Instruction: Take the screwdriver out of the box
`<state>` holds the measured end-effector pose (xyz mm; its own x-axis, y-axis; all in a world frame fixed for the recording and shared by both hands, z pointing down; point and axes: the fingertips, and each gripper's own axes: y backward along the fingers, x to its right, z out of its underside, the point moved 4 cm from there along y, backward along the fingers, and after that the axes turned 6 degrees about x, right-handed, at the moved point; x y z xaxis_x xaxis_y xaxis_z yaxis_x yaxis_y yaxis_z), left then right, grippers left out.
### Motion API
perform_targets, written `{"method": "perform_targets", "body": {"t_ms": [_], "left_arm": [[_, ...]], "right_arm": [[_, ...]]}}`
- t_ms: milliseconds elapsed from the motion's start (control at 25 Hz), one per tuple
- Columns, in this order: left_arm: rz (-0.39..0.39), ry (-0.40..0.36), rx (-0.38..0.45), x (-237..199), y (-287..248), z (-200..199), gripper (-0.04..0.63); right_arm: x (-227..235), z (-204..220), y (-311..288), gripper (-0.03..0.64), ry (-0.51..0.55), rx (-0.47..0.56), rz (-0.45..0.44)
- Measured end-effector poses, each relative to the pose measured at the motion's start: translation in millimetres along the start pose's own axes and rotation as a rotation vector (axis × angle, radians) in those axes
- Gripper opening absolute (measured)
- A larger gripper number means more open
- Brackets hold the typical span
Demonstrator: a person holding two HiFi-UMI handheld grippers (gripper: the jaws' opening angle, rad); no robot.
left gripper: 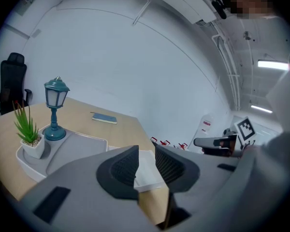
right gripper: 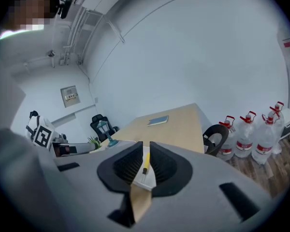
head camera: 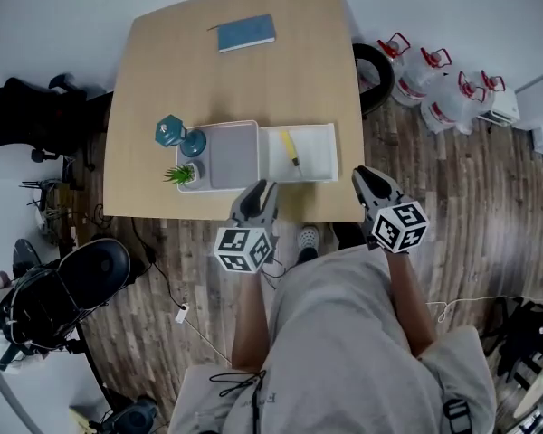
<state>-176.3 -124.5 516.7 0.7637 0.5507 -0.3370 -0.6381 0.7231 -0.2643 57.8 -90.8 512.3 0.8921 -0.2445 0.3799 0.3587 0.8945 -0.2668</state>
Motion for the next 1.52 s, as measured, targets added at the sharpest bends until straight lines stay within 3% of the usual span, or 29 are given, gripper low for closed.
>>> {"method": "perform_targets", "body": {"t_ms": [320, 640, 1040, 1280, 1520], "left_arm": [[-0.096, 0.011, -0.015, -14, -35, -2, 0.101], [-0.142, 0.017, -0.039, -17, -77, -2, 0.101], [-0.221, 0.053, -0.104, -16, -113, 24, 0.101], [-0.28, -0.003, -0.174, -7, -127, 35, 0.101], [-0.354, 0.005, -0.179, 0, -136, 42, 0.101]], "right_arm": [[14, -22, -60, 0.048, 0.059, -0.05, -0.142], [43, -42, -90, 0.047, 0.077, -0.076, -0.203], [65, -36, -104, 0.048, 0.127, -0.16, -0.297], [73, -37, -118, 0.048, 0.185, -0.197, -0.388], [82, -26, -133, 0.048, 0.241, -0.26, -0.45]]}}
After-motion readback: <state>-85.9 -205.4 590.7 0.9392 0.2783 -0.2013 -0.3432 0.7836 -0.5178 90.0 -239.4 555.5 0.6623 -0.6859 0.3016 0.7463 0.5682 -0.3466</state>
